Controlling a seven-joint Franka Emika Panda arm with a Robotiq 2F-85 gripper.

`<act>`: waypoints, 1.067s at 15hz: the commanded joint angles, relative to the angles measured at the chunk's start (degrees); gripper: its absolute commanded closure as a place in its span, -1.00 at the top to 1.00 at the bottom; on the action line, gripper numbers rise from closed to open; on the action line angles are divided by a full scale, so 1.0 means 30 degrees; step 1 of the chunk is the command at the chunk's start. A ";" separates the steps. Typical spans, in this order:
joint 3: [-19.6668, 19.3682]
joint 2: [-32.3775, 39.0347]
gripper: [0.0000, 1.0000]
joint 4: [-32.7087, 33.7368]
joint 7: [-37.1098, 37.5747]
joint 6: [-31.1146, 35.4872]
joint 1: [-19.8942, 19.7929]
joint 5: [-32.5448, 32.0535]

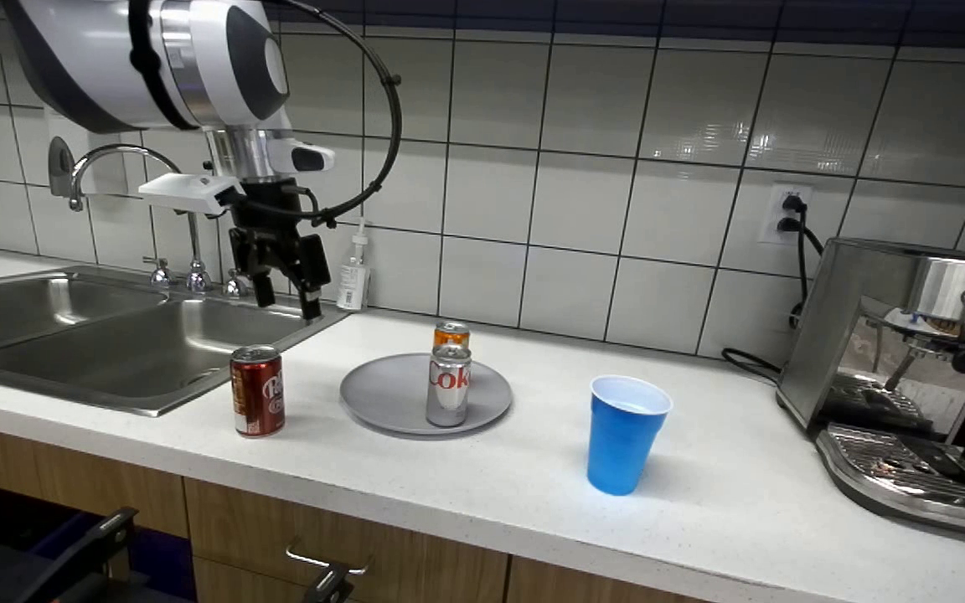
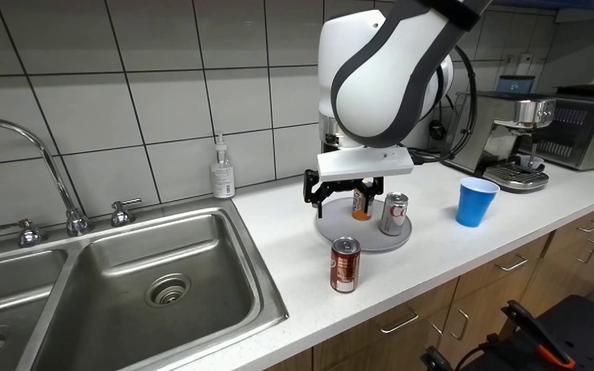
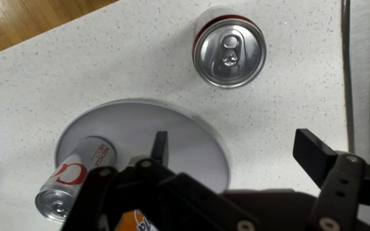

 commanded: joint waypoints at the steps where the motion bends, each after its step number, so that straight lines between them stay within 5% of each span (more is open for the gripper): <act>1: 0.0097 -0.1036 1.00 -0.0207 -0.0904 -0.0245 -0.0701 0.0588; 16: -0.1318 -0.2552 1.00 -0.0617 -0.4937 -0.0507 -0.3746 0.0484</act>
